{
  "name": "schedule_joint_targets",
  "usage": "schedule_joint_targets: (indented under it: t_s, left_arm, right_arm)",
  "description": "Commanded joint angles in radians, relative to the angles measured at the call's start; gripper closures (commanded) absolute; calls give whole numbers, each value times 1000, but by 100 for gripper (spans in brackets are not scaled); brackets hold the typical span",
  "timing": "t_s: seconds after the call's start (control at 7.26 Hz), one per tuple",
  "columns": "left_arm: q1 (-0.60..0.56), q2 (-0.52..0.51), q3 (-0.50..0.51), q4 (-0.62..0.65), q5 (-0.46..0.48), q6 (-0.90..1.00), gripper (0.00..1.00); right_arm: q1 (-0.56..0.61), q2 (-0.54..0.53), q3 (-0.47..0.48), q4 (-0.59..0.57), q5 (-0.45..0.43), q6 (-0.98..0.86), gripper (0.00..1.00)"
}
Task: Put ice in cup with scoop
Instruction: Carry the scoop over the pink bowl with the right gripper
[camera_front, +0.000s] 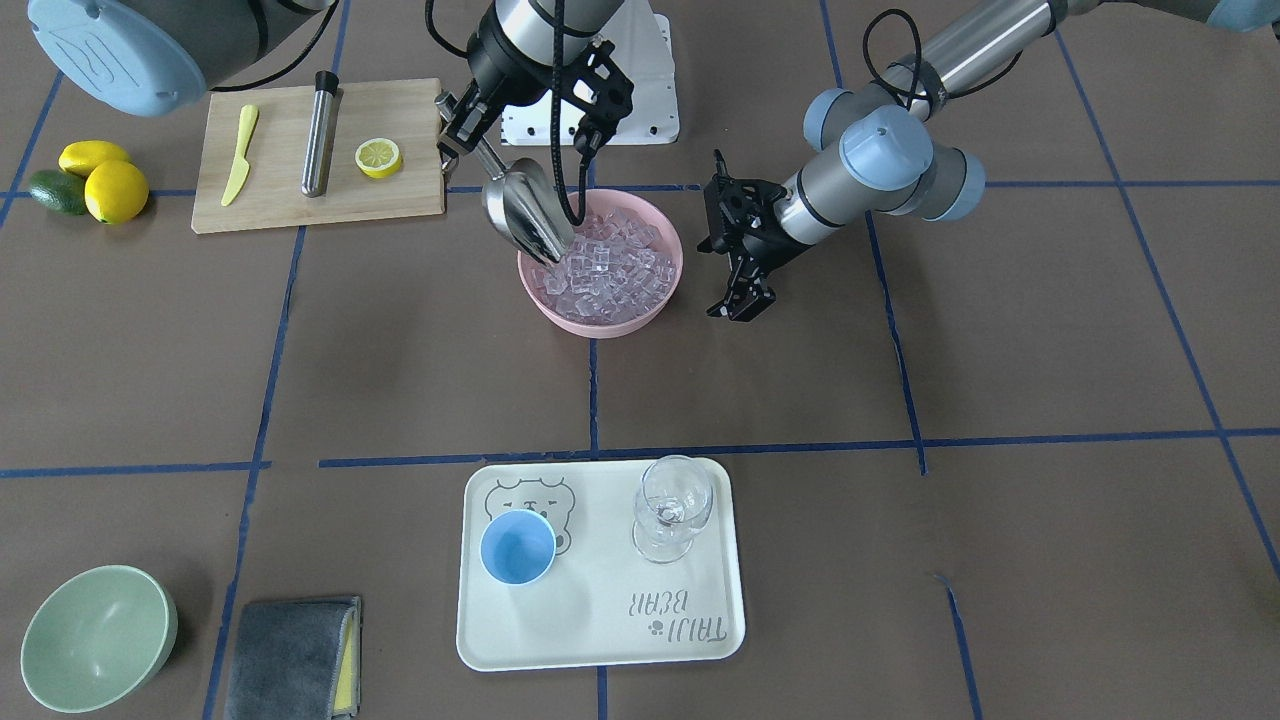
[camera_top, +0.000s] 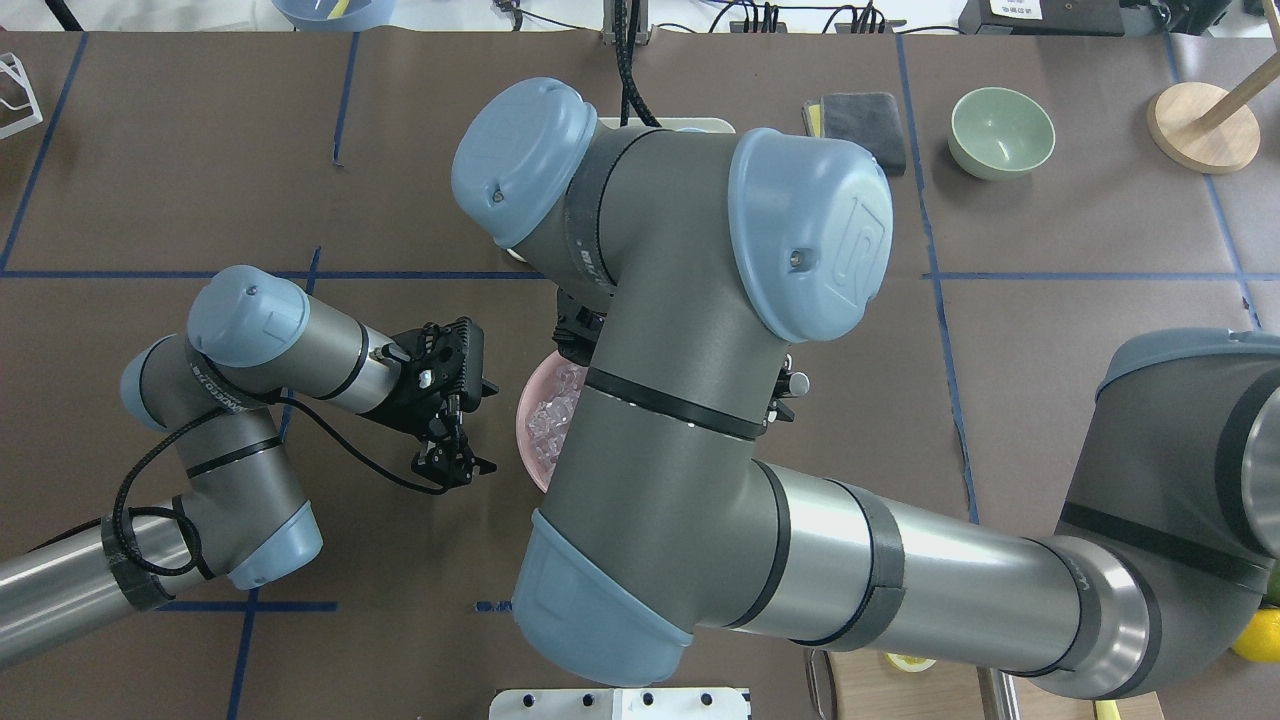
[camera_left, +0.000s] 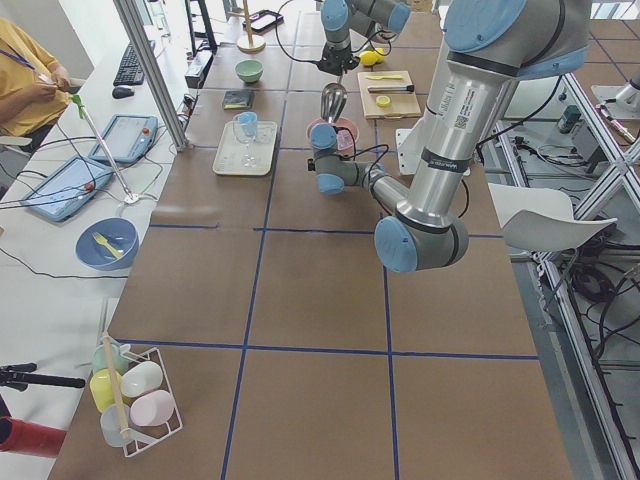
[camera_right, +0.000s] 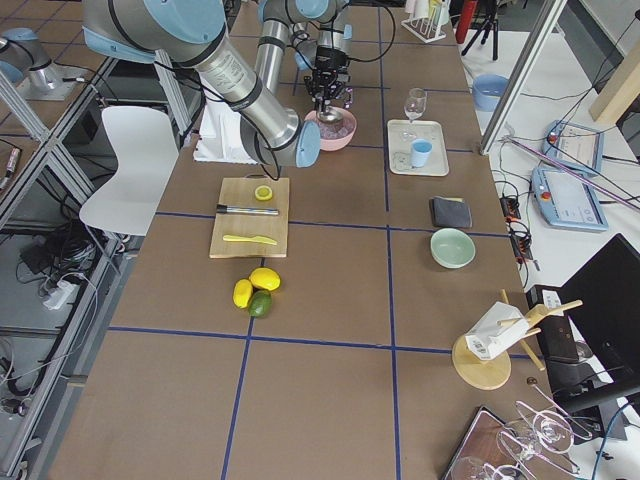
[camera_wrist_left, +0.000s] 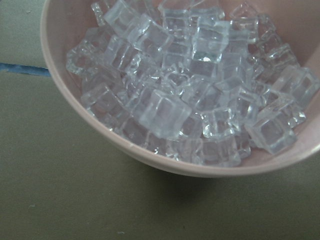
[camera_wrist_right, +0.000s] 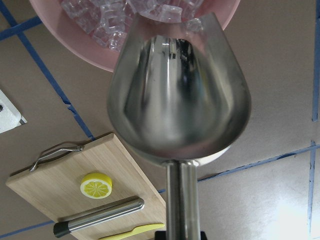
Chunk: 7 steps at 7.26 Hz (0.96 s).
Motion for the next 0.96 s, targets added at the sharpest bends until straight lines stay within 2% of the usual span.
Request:
schedule_joint_targets:
  t_s: [0.0,0.28,0.83]
  left_arm:
    - [1,1,0,-2,-2,1,0]
    - [1,15,3,-43,0,1,0]
    - [1,13,1,-44,0,0,0]
  right_arm:
    - [-14,7,-38,-3,-30,-31,100]
    - [-35,12,-63,-3,-53,-34,100]
    - [-75,23,-113,-3,-87,-34,100]
